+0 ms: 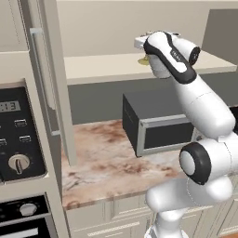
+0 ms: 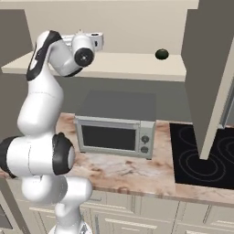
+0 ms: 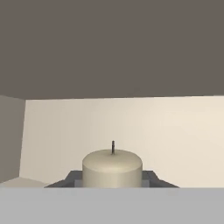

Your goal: Pick the candle and candle from the dining table and place them in the open cabinet. Close the cabinet after placing the objects.

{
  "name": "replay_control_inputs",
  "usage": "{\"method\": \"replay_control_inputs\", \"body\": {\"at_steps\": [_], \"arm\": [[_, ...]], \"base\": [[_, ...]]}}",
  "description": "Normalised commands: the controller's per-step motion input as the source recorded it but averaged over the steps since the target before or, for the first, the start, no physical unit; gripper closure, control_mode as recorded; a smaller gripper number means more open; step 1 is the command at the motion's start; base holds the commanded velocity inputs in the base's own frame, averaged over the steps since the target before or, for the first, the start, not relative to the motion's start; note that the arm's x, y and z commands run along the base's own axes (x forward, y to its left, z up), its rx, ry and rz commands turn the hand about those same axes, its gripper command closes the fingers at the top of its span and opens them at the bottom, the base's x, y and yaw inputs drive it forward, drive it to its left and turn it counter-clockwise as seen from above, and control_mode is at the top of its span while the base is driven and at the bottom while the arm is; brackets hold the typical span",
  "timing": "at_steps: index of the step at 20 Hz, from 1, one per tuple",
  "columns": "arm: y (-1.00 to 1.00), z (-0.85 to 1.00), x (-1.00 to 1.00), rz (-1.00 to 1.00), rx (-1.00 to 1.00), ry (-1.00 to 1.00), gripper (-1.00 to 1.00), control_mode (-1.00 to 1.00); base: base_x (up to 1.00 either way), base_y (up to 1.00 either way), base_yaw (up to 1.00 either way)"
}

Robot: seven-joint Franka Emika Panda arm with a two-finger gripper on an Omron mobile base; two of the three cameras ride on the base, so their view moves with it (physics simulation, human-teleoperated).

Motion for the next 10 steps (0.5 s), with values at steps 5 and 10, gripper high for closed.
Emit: {"method": "replay_control_inputs", "body": {"at_steps": [5, 10], "arm": [[0.02, -0.11, 0.86, -0.01, 0.0, 0.0, 1.0, -1.0], [0.04, 0.0, 0.94, -0.01, 0.0, 0.0, 1.0, -1.0]], "base": [[0.0, 0.0, 0.0], [0.0, 0.0, 0.0]]}}
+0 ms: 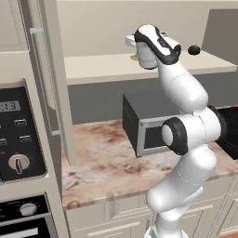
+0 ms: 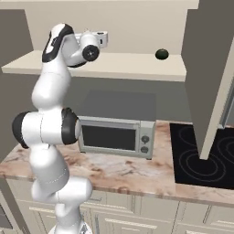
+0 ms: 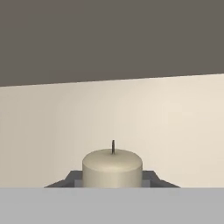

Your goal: Pick the candle and candle from the dining table and place them in the open cabinet. Close the cabinet after placing the objects.

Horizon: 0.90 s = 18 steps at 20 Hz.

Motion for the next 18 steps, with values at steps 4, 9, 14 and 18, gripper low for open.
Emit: {"method": "replay_control_inputs", "body": {"at_steps": [4, 9, 14, 18], "arm": [[0.0, 0.0, 0.39, 0.0, 0.0, 0.0, -1.0, -1.0], [-0.01, 0.04, 0.06, -0.07, 0.01, 0.02, -1.0, -1.0], [-0.06, 0.13, -0.54, -0.19, 0.03, 0.04, -1.0, -1.0], [-0.02, 0.14, -0.71, -0.23, 0.02, 0.05, -1.0, -1.0]], "base": [[0.0, 0.0, 0.0], [0.0, 0.0, 0.0], [0.0, 0.0, 0.0], [0.0, 0.0, 0.0]]}}
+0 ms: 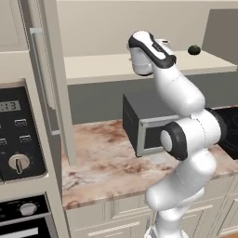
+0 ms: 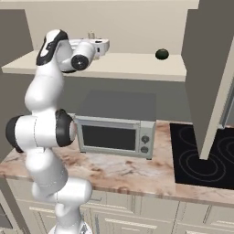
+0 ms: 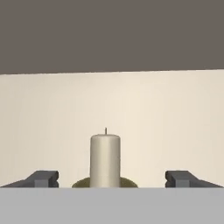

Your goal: Pick the candle and candle from the dining table and place them in the open cabinet. Close the cabinet after placing the objects.

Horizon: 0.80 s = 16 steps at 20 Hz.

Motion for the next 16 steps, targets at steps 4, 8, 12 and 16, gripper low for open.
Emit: {"method": "replay_control_inputs", "body": {"at_steps": [4, 8, 12, 16], "arm": [[-0.21, 0.15, -1.0, -0.24, 0.02, 0.11, -1.0, -1.0], [-0.38, 0.47, -1.0, -0.24, 0.07, 0.14, -1.0, -1.0], [-0.44, 0.86, -1.0, -0.24, 0.13, 0.08, -1.0, -1.0], [-0.39, 1.0, -1.0, -0.17, 0.1, 0.06, -1.0, -1.0]], "base": [[0.0, 0.0, 0.0], [0.0, 0.0, 0.0], [0.0, 0.0, 0.0], [0.0, 0.0, 0.0]]}}
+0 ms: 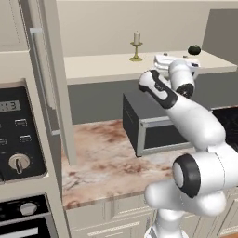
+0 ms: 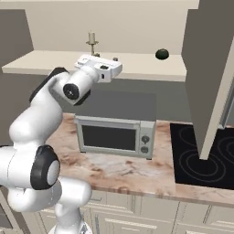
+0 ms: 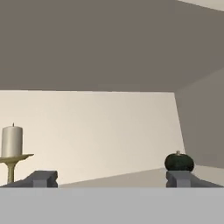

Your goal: Pick the candle and candle from the dining table and place them in the open cabinet. Close the cabinet after placing the objects.

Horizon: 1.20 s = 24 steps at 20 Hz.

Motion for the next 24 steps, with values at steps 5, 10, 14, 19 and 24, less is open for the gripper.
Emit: {"method": "replay_control_inputs", "body": {"at_steps": [5, 10, 14, 19, 24], "arm": [[-0.34, 1.0, -1.0, -0.04, 0.05, 0.07, -1.0, -1.0], [-0.03, 1.0, -1.0, 0.0, 0.0, 0.29, -1.0, -1.0], [0.0, 0.15, -0.42, -0.02, 0.0, 0.25, -1.0, -1.0], [-0.04, -0.45, -0.99, 0.0, -0.09, 0.44, -1.0, -1.0], [0.01, -0.77, -1.0, 0.03, -0.16, 0.47, -1.0, -1.0]], "base": [[0.0, 0.0, 0.0], [0.0, 0.0, 0.0], [0.0, 0.0, 0.0], [0.0, 0.0, 0.0], [0.0, 0.0, 0.0]]}}
